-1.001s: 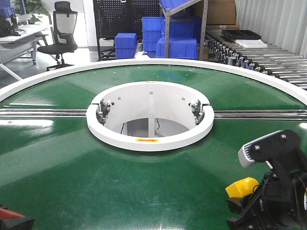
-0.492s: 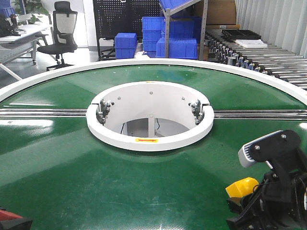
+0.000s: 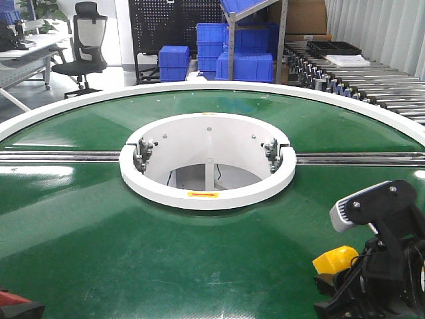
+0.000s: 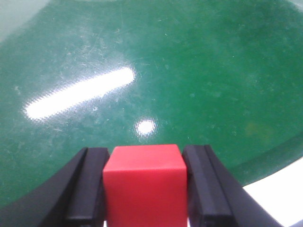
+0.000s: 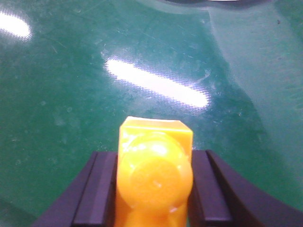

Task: Pick red and yellow blocks into blue bin
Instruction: 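Turn the base away from the conveyor table holding both blocks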

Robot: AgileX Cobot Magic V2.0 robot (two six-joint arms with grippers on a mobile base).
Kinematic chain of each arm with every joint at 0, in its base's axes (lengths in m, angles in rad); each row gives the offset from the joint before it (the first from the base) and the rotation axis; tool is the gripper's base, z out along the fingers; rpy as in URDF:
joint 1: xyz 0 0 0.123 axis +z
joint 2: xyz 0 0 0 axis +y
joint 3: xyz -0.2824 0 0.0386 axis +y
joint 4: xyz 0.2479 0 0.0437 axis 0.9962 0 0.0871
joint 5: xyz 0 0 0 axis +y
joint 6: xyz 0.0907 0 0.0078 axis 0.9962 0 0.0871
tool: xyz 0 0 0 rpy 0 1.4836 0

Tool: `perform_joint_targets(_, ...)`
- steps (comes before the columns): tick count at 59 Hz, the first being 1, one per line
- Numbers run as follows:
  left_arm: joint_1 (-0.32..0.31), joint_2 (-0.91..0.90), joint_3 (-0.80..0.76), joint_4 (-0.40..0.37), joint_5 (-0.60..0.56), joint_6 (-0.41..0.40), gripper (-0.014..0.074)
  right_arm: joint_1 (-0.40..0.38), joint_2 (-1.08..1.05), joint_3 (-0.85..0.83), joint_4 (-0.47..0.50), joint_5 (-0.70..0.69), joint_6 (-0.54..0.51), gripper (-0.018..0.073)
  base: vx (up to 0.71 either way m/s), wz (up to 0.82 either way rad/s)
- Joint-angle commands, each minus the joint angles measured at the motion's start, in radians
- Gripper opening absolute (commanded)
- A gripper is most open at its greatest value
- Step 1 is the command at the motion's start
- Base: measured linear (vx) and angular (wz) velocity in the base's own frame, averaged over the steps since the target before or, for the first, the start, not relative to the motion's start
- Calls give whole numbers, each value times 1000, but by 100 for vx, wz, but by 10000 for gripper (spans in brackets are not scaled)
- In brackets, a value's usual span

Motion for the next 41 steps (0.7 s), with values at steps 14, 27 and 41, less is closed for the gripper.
perform_joint_targets(14, -9, -11, -24, -12, -62, -8, 215, -1, -21, -26, -10, -60, -5, 242, 0, 1)
perform_joint_targets(27, -9, -11, -24, -12, -62, -8, 215, -1, -21, -26, -10, -59, -5, 242, -4, 14)
perform_joint_targets(41, -9, -9, -24, -12, -62, -8, 215, -1, -21, -26, -10, -59, -5, 242, -8, 30)
